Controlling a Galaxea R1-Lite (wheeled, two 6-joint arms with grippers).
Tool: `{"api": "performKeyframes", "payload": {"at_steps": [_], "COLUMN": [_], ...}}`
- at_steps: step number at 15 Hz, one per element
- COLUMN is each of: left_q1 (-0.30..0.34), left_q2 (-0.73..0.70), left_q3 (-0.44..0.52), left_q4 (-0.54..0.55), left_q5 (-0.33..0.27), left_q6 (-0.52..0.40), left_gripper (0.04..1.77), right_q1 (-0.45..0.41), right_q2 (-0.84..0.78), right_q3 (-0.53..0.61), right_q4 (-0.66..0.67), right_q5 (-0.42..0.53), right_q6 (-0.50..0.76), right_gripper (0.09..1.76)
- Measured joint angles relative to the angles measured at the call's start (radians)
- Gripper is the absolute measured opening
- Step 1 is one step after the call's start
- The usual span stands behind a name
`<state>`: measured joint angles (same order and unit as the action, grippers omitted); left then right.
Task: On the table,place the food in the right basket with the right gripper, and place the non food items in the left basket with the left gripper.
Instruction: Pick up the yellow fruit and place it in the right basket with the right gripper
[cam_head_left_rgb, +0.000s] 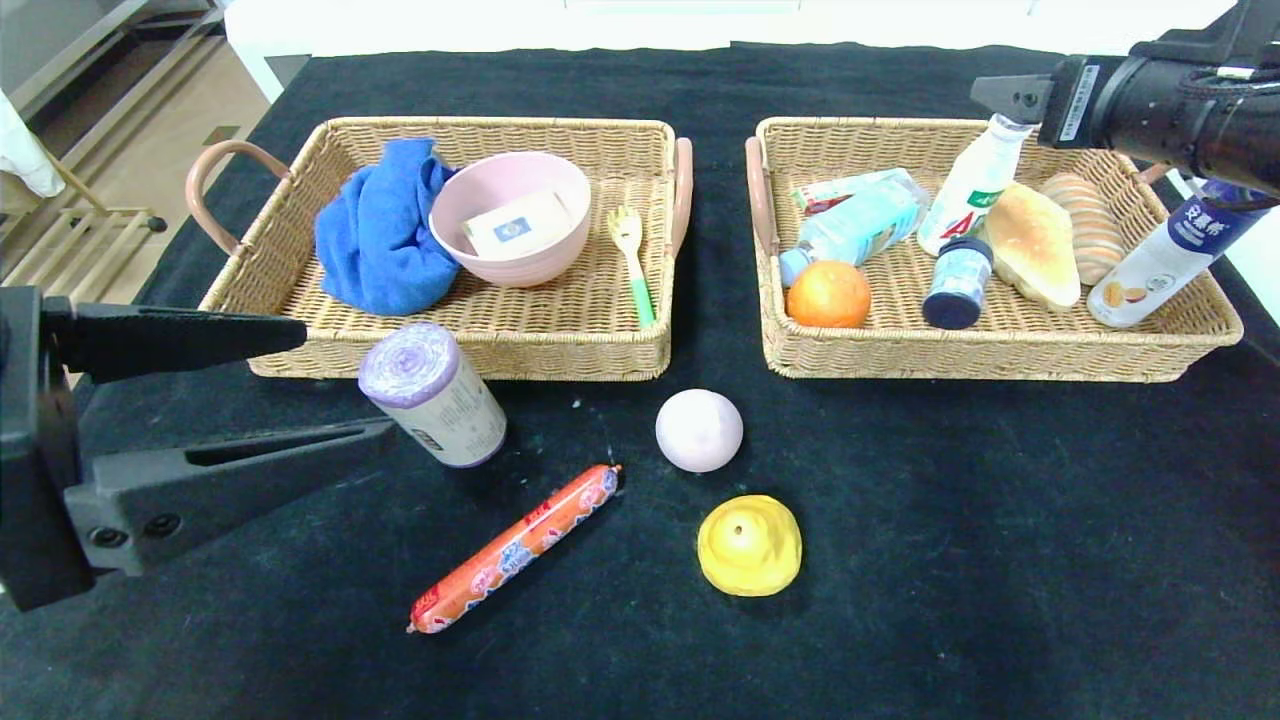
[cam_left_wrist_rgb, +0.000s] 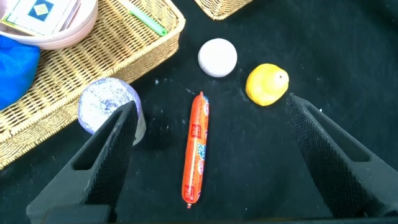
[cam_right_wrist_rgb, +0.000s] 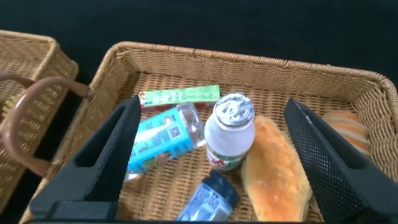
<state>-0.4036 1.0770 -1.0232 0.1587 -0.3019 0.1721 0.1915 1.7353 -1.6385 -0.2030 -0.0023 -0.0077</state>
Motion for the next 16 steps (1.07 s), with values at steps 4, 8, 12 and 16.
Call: {"api": "performKeyframes", "payload": {"at_steps": [4, 8, 12, 16], "left_q1": [0.0, 0.0, 0.0, 0.0], "left_q2": [0.0, 0.0, 0.0, -0.001], "left_q3": [0.0, 0.0, 0.0, 0.0], "left_q4": [-0.002, -0.002, -0.002, -0.002], "left_q5": [0.0, 0.0, 0.0, 0.0], "left_q6": [0.0, 0.0, 0.0, 0.0], "left_gripper": [1.72, 1.72, 1.72, 1.72], "right_q1": [0.044, 0.113, 0.191, 0.262], "right_q2": [-0.078, -0.141, -0.201, -0.253], "right_q3": [0.097, 0.2, 0.303, 0.419], "right_q4": [0.013, 0.011, 0.004, 0.0], "right_q5": [0.005, 0.005, 0.004, 0.005], "right_q6": [-0.001, -0.019, -0.049, -0.065], "right_gripper": [1.69, 1.7, 1.7, 1.7]}}
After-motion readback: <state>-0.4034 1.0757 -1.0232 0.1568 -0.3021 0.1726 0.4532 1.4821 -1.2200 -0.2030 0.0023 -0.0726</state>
